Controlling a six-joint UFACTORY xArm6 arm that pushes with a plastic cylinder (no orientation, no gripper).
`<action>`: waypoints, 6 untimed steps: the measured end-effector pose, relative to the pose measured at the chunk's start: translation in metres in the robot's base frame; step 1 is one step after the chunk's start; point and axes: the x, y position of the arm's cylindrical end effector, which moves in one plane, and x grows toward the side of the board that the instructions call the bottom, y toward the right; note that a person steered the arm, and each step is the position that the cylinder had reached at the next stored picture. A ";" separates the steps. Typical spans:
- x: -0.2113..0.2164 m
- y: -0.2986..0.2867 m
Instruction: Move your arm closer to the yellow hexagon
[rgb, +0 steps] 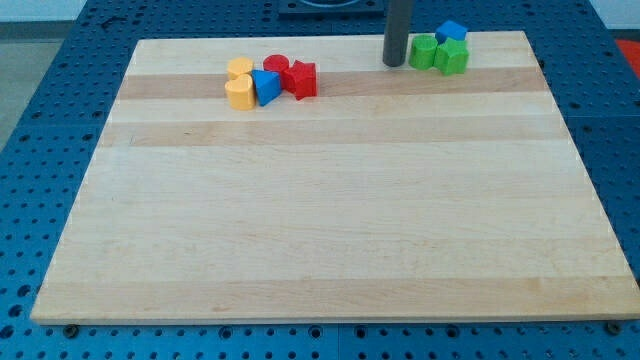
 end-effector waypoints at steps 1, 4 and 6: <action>0.000 0.027; 0.029 0.036; 0.096 -0.013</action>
